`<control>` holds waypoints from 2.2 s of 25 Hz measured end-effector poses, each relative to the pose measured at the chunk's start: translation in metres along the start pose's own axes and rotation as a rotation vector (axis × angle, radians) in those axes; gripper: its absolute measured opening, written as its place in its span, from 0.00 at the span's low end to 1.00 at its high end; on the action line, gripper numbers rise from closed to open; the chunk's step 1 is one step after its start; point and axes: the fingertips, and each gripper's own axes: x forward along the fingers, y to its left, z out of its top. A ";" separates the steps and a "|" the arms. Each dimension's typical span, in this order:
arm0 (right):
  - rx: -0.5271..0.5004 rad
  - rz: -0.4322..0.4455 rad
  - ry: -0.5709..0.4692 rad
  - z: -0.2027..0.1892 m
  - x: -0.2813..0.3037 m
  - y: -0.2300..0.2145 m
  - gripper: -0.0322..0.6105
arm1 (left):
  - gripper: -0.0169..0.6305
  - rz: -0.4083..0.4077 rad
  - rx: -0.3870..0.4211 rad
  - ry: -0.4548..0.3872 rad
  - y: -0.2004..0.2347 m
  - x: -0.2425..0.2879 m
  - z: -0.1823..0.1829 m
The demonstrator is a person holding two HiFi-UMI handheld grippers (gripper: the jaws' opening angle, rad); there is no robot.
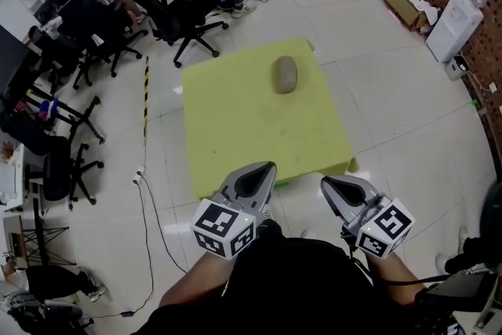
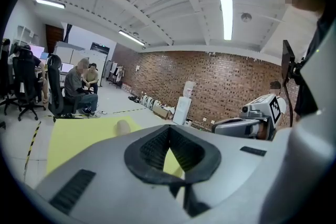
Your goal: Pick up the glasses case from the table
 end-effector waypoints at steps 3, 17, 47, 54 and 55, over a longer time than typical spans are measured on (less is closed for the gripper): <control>-0.009 -0.017 0.002 0.012 0.029 -0.006 0.05 | 0.03 -0.003 -0.009 -0.011 0.036 0.005 0.011; -0.028 -0.143 0.012 0.041 0.127 -0.028 0.05 | 0.03 -0.053 -0.025 -0.021 0.153 0.015 0.034; 0.048 -0.067 0.137 0.045 0.149 -0.223 0.05 | 0.14 0.137 -0.108 0.123 0.219 0.195 0.019; 0.122 -0.004 0.188 0.017 0.166 -0.269 0.05 | 0.34 0.183 -0.139 0.243 0.234 0.277 -0.022; 0.128 0.008 0.197 0.012 0.170 -0.272 0.05 | 0.39 0.196 -0.153 0.260 0.239 0.287 -0.031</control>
